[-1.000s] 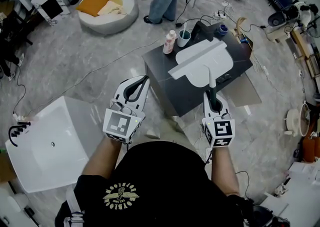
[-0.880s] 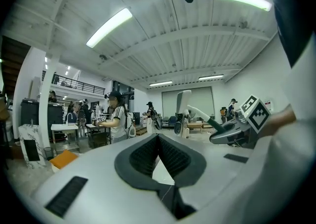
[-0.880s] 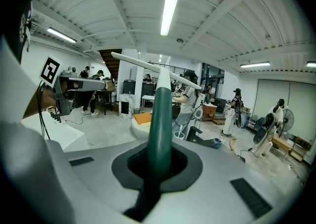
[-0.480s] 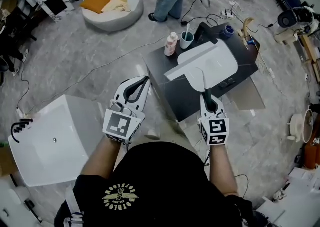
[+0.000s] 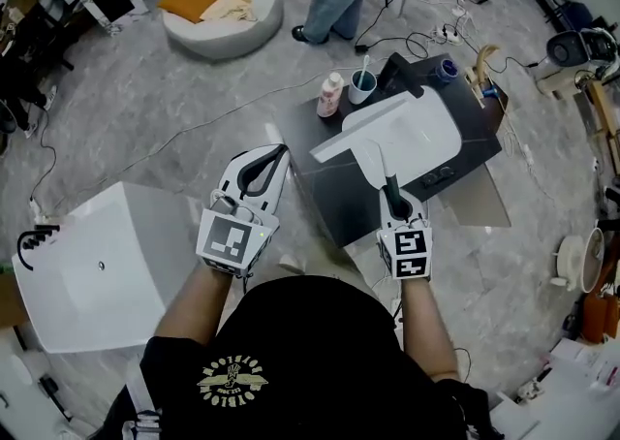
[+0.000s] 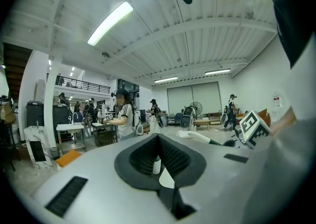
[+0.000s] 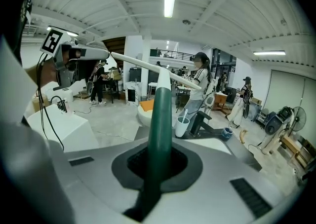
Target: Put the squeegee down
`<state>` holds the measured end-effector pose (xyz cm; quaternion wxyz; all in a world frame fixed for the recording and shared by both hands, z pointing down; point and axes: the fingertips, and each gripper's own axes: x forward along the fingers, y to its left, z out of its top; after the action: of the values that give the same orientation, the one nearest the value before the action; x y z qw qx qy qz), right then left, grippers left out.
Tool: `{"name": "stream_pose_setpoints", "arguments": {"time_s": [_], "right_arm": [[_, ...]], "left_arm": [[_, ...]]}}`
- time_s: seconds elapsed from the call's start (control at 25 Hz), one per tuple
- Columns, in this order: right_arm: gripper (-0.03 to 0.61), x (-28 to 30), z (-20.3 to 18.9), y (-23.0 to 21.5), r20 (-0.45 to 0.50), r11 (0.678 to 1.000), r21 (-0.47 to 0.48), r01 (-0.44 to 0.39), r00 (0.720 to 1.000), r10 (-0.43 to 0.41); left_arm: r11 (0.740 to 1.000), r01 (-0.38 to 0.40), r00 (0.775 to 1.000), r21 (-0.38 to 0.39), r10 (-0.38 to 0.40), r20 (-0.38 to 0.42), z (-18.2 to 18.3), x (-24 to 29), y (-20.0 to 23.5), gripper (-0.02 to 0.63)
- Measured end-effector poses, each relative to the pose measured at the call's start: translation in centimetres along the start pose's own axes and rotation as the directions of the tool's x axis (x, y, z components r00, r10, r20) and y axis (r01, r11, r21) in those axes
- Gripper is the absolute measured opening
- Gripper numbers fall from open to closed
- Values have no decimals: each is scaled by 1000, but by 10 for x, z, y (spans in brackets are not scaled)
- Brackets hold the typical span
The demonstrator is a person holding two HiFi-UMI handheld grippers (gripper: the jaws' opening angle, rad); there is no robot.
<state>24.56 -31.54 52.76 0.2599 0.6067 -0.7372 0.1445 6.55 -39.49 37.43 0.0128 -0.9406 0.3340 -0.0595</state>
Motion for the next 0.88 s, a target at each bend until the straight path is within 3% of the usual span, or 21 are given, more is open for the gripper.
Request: {"name": "stream_pose_setpoints", "arguments": {"time_s": [0.36,0.88], "right_arm": [[29,37,-27,-16,-72,1000,-1,-19,997,19],[29,90,-86,-5,-205,997,-10,-73,976,69]], "left_arm": [[1000,-24,1000,-11,23,-15,-5,21,9,23],[999,-43,997,-18,42,-68,-26,31,20,23]]}}
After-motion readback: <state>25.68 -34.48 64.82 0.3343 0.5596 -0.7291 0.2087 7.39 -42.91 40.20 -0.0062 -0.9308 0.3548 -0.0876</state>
